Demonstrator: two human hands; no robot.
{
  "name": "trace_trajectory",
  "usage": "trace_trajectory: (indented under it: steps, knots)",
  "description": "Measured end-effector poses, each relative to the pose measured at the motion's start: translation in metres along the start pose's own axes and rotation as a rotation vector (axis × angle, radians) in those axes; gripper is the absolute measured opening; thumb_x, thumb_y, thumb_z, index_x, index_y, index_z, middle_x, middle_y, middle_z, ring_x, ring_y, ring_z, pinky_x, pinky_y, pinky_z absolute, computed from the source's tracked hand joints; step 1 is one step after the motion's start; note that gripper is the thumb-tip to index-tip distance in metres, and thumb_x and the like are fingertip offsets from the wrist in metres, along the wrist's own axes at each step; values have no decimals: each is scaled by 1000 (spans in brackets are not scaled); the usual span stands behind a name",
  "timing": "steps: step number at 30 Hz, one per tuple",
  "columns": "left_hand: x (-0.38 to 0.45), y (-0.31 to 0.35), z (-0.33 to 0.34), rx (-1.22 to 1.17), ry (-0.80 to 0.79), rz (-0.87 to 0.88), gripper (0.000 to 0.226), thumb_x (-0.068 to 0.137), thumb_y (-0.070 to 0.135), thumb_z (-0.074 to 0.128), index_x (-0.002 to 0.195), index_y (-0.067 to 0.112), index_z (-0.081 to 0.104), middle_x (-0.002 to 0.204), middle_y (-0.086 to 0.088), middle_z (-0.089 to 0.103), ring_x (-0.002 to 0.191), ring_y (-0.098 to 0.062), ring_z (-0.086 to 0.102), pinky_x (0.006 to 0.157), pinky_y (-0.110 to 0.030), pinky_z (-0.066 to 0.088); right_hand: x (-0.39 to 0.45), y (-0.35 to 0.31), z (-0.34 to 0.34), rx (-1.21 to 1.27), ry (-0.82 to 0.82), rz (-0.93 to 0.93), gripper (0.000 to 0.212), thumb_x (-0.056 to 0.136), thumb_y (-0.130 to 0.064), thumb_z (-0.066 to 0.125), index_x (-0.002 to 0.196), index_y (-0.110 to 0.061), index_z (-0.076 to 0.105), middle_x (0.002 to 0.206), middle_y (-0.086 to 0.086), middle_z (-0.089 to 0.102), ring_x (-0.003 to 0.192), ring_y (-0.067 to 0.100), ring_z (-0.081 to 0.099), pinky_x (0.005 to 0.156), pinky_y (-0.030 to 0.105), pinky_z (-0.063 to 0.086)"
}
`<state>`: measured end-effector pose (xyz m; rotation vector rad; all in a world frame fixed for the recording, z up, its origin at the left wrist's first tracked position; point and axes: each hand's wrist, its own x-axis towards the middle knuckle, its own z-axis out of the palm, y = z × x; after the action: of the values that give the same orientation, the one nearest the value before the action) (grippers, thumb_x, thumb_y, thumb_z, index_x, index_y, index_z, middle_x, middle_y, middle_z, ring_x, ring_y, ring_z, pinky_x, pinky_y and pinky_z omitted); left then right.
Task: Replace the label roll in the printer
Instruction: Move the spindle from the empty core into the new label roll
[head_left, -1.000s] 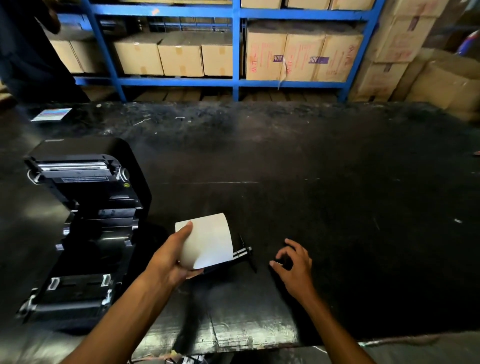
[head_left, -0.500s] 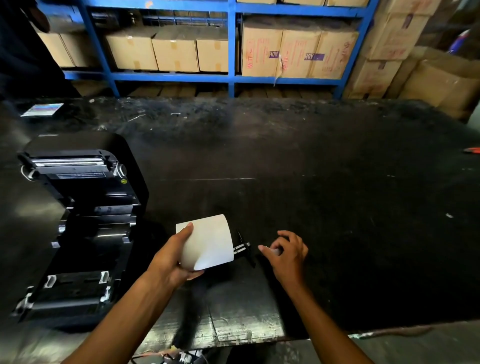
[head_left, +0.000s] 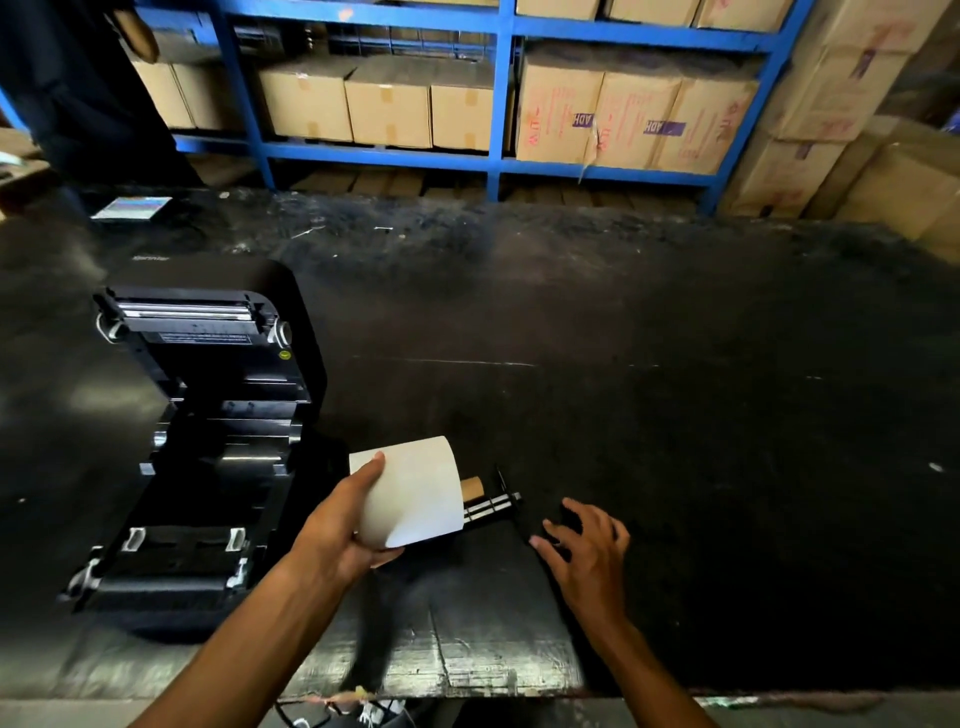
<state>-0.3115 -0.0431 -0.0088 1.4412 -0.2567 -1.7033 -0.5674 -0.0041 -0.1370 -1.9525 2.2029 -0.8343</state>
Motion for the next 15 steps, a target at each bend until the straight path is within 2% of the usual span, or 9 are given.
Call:
trace_trajectory:
  steps: [3,7,9,13,15]
  knots:
    - [0,-1,0,11,-17,1,14,84,33,66,83,21,59,89,-5,62,80,-24,59,84,-52,47,0,2,-1,53,30,12,27,61,-30,85,69,-24,61,89,1,60,87,22,57,79,26,23]
    - [-1,-2,3,18,-26,-2,14,84,32,67,83,21,59,87,-5,62,78,-24,59,67,-45,50,-1,2,-3,-21,45,-21,34,62,-34,84,59,-21,53,72,0,50,71,18,46,65,29,26]
    - [0,-3,4,19,-24,-3,14,83,32,67,83,21,59,86,-5,62,77,-24,59,64,-44,50,-3,5,-4,-63,46,-48,36,63,-35,84,56,-20,52,68,1,51,67,19,46,63,31,27]
    - [0,-4,5,28,-25,-11,15,83,32,68,82,21,59,86,-5,62,78,-24,59,68,-44,51,-14,11,-3,-126,31,-169,38,71,-45,74,56,-19,50,66,1,53,62,20,49,64,31,28]
    - [0,-5,6,29,-24,-16,15,83,32,68,82,21,59,86,-5,62,78,-24,59,67,-44,51,-19,10,-5,-105,16,-159,37,71,-45,74,57,-19,50,66,0,52,61,19,48,64,28,28]
